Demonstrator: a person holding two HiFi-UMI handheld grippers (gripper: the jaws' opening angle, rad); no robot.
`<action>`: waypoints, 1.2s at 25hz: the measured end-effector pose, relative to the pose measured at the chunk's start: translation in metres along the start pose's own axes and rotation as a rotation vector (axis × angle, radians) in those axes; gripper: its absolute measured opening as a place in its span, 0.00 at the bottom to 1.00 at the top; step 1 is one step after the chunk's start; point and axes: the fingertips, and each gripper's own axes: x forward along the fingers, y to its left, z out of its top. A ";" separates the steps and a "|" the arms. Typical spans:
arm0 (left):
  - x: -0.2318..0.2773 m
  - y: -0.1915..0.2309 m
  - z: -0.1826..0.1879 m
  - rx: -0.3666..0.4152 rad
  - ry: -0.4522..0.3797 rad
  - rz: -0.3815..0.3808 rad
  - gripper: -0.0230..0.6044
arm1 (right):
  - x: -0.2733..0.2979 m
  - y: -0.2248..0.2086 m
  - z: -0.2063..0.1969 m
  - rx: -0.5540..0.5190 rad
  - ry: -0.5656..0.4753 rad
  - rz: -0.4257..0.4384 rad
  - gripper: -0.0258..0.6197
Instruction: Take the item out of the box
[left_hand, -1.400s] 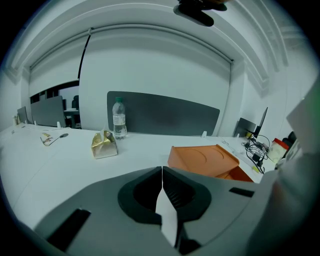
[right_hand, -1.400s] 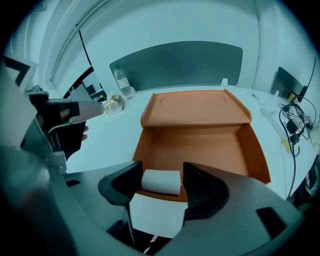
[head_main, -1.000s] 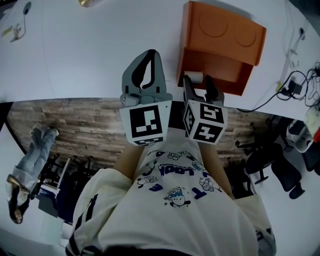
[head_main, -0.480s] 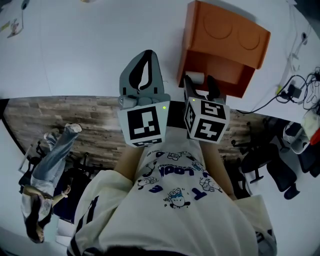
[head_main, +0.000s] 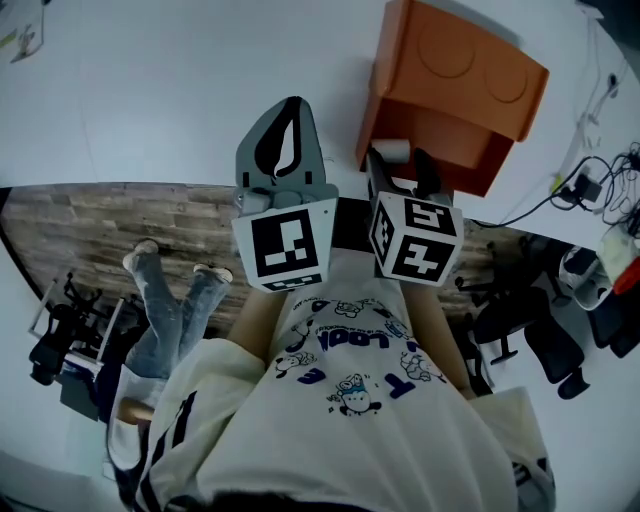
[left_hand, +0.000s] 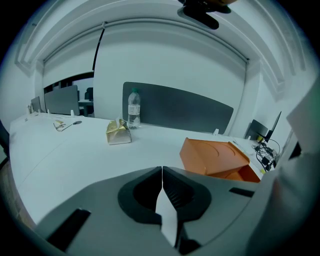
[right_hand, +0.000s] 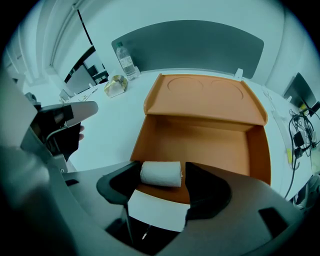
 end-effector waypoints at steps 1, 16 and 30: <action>0.000 0.001 -0.001 0.001 0.002 0.001 0.07 | 0.000 0.000 0.000 -0.005 0.004 0.002 0.46; -0.006 0.006 -0.007 -0.020 0.013 0.018 0.07 | 0.008 -0.001 -0.006 -0.050 0.086 -0.008 0.46; -0.007 0.004 -0.007 -0.018 0.012 0.009 0.07 | -0.002 -0.013 0.008 -0.013 0.021 -0.034 0.47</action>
